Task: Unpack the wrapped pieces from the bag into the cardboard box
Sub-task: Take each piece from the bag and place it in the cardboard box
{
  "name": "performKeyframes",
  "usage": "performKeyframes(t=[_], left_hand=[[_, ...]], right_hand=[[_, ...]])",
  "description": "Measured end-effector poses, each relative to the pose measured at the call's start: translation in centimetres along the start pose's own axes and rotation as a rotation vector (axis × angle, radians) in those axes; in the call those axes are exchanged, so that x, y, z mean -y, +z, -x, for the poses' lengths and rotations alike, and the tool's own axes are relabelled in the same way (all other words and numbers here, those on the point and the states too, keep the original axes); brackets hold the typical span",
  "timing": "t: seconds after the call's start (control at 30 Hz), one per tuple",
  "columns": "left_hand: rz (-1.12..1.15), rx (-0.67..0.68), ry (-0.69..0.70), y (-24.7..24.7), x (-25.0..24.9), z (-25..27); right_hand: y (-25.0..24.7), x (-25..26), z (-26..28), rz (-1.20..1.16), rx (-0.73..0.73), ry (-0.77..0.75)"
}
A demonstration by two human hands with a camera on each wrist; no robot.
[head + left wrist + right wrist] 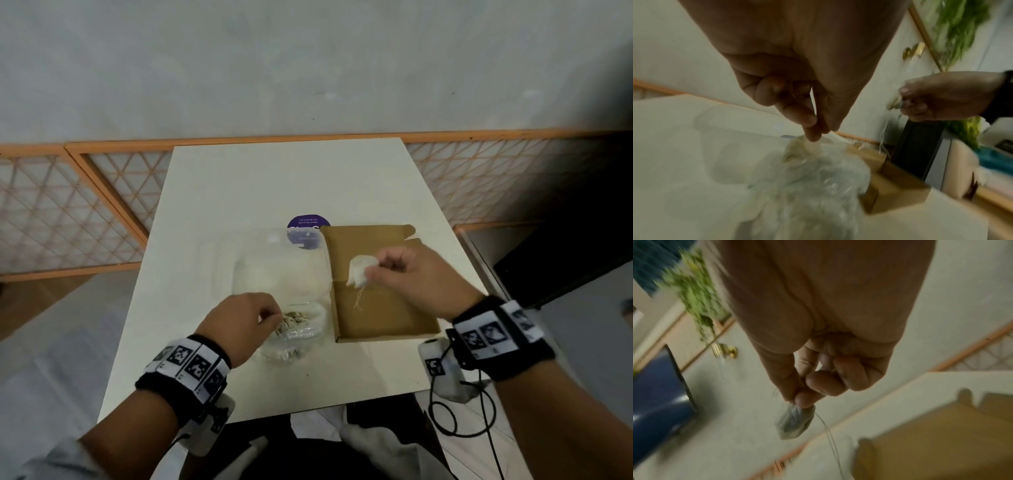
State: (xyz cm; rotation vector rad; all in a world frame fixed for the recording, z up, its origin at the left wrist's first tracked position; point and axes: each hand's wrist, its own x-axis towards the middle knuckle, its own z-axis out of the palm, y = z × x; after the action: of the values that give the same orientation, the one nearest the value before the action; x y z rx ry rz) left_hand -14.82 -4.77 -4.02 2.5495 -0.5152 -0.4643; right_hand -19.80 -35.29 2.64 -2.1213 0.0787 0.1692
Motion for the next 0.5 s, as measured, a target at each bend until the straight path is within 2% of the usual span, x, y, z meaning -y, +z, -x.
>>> performKeyframes(t=[0.1, 0.23, 0.37, 0.5], left_hand=[[-0.144, 0.036, -0.025, 1.0, 0.6, 0.0], [-0.221, 0.058, -0.028, 1.7, 0.8, -0.1], [-0.211, 0.060, -0.065, 2.0, 1.2, -0.1], [-0.180, 0.048, -0.079, 2.2, 1.4, -0.1]], right_hand=[[3.2, -4.2, -2.3, 0.228, 0.112, 0.184], [6.2, -7.8, -5.0, 0.258, 0.093, 0.338], [7.8, -8.9, -6.4, 0.267, 0.027, 0.415], [8.8, -8.9, -6.8, 0.293, -0.033, 0.424]])
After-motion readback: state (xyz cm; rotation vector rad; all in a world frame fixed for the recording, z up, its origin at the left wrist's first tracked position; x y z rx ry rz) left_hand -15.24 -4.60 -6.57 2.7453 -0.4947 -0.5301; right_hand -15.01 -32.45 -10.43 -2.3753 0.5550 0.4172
